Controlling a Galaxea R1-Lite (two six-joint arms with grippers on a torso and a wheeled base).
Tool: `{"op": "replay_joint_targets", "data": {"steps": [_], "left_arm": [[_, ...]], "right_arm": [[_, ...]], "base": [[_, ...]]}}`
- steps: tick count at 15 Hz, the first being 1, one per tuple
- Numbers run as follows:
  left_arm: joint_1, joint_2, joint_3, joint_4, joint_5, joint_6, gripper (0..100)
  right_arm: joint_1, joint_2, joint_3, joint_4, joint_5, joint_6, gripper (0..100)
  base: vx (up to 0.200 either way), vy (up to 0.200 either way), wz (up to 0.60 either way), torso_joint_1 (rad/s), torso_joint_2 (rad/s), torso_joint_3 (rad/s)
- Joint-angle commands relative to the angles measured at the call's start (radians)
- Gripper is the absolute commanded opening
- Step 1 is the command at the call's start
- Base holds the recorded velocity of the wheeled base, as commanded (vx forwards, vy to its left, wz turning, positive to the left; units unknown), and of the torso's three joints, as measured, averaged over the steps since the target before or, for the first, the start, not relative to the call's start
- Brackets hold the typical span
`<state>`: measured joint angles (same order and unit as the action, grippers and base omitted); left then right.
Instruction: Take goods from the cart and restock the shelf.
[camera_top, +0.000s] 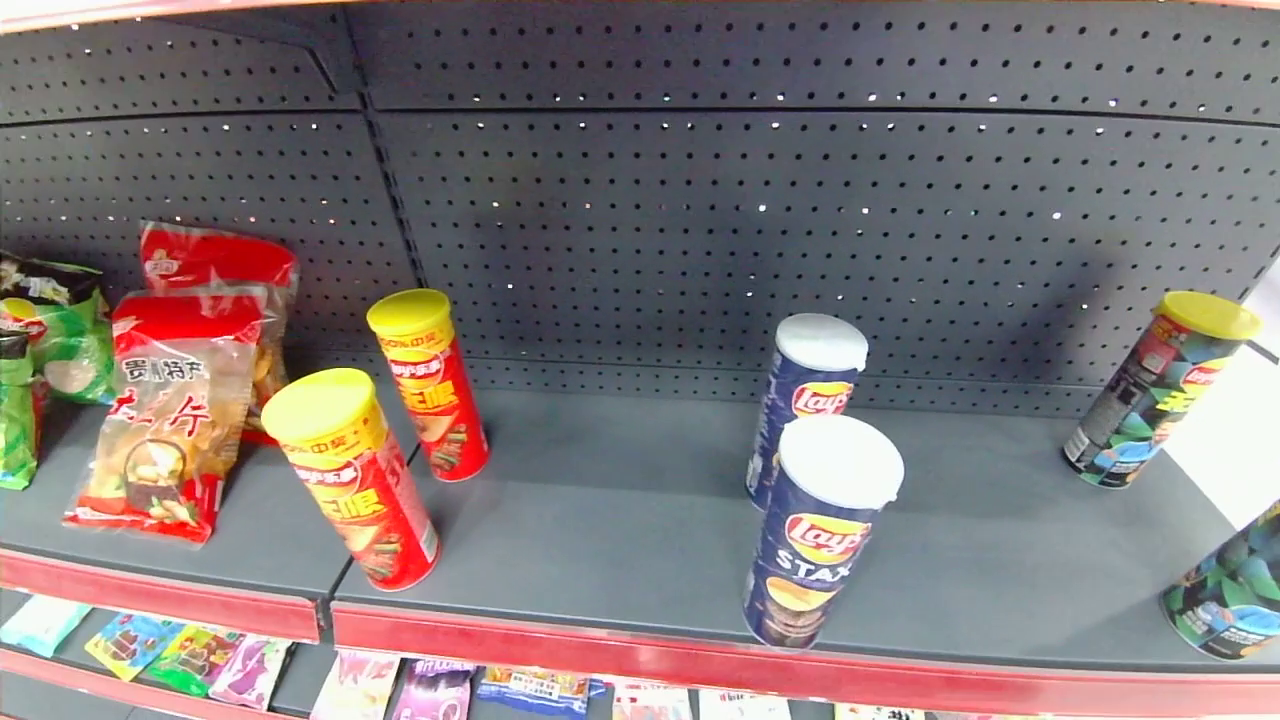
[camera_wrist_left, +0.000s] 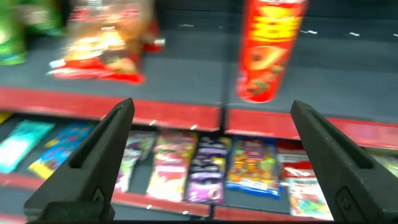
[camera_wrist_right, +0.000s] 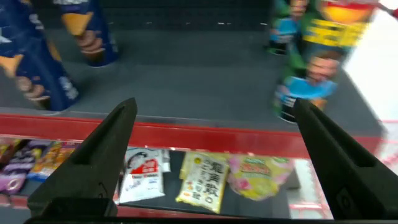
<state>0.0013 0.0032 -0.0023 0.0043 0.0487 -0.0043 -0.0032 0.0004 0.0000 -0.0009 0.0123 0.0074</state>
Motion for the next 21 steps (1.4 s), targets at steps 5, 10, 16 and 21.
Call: {"op": "replay_joint_targets", "data": {"steps": [5, 10, 16, 21], "left_arm": [[0.0, 0.001, -0.001, 0.0, 0.0, 0.0, 100], [0.0, 0.001, 0.001, 0.0, 0.0, 0.0, 100], [0.0, 0.001, 0.001, 0.0, 0.0, 0.001, 100], [0.0, 0.0, 0.001, 0.0, 0.0, 0.001, 100]], "right_arm": [[0.0, 0.0, 0.0, -0.001, 0.0, 0.0, 100], [0.0, 0.0, 0.0, -0.001, 0.0, 0.0, 100], [0.0, 0.0, 0.0, -0.001, -0.002, -0.001, 100], [0.0, 0.0, 0.0, -0.001, -0.002, -0.003, 100]], "base": [[0.0, 0.0, 0.0, 0.0, 0.0, 0.0], [0.0, 0.0, 0.0, 0.0, 0.0, 0.0], [0.0, 0.0, -0.3, 0.001, 0.0, 0.001], [0.0, 0.0, 0.0, 0.0, 0.0, 0.0]]}}
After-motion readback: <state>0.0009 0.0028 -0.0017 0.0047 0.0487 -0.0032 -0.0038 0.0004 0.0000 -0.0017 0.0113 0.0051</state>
